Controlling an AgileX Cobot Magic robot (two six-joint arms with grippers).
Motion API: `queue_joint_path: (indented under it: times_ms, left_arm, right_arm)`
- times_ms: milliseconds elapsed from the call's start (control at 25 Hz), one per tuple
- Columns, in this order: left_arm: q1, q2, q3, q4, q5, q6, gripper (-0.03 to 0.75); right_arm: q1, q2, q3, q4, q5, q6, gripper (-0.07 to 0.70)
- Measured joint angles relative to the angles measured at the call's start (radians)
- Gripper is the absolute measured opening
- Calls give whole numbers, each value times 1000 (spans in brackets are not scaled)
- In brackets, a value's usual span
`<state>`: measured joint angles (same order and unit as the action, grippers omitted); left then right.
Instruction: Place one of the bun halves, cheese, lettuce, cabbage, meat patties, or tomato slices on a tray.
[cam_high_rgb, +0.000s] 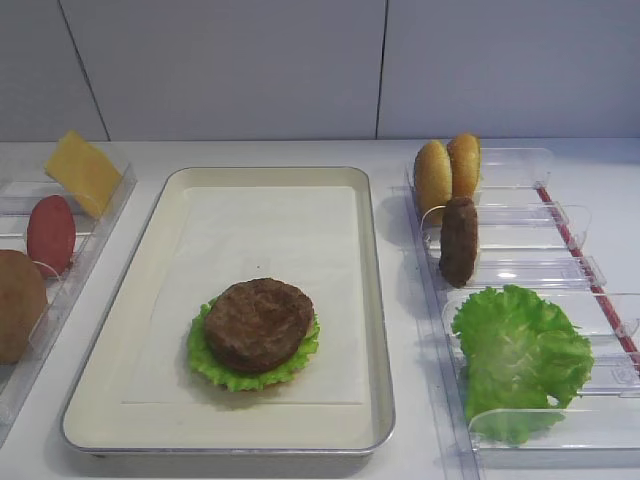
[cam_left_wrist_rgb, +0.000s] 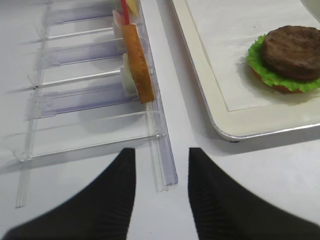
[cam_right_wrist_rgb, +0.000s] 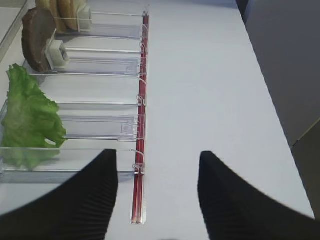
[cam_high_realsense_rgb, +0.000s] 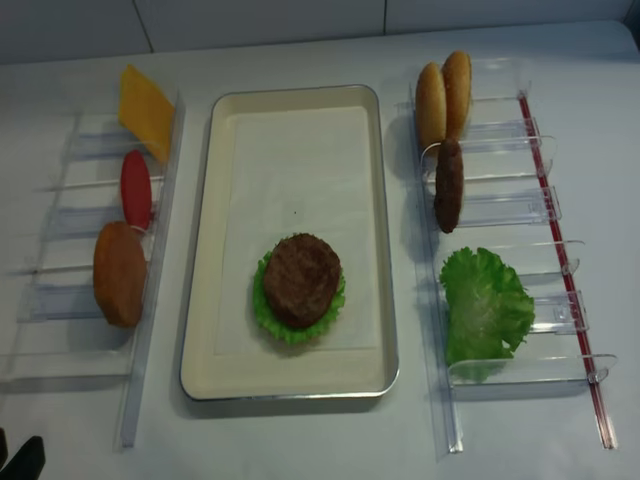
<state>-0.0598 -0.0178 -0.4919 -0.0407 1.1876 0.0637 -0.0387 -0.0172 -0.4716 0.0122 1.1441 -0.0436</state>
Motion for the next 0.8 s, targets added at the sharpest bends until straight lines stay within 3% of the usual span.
queue_joint_path:
  times_ms: [800]
  left_arm:
    - [0,0,0,0,0,0,263]
  right_arm:
    - [0,0,0,-2,-3,5,351]
